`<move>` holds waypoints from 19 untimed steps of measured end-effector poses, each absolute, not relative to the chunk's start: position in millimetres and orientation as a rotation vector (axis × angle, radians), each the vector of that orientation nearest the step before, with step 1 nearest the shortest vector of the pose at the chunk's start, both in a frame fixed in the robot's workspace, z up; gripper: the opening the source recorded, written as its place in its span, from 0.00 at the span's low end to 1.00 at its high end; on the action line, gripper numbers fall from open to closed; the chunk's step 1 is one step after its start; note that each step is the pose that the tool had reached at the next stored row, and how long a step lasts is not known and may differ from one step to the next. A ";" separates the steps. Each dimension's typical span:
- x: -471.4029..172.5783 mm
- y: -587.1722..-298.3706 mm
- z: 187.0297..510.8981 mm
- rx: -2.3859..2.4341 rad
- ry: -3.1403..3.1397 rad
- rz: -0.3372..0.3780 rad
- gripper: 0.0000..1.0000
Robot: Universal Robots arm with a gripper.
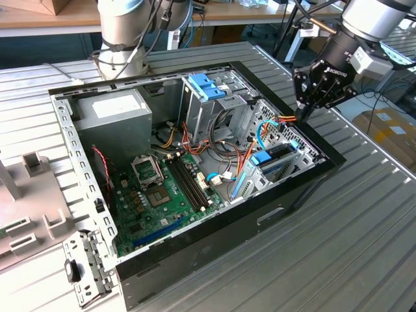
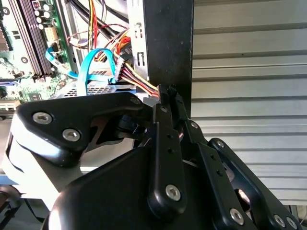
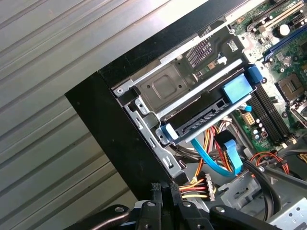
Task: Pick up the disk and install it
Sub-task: 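Insert the first disk wire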
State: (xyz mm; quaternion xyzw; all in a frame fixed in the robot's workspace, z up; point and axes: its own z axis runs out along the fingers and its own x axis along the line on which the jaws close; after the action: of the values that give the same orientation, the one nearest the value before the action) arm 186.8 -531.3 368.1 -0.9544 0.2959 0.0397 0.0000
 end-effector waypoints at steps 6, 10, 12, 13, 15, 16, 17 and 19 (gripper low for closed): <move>186.5 -530.9 376.0 -2.974 0.920 0.136 0.17; 186.5 -530.9 377.4 -2.968 0.918 0.139 0.17; 186.5 -530.9 377.4 -2.967 0.918 0.139 0.17; 186.5 -530.9 377.5 -2.967 0.918 0.139 0.17; 186.5 -530.9 377.5 -2.967 0.918 0.139 0.17; 186.5 -530.9 377.5 -2.967 0.918 0.139 0.17; 186.5 -530.9 377.4 -2.967 0.918 0.139 0.17; 186.2 -531.0 377.4 -2.967 0.918 0.139 0.17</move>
State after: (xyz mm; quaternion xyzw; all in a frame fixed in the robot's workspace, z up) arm 186.2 -531.0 377.4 -0.9542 0.2952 0.0448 0.0164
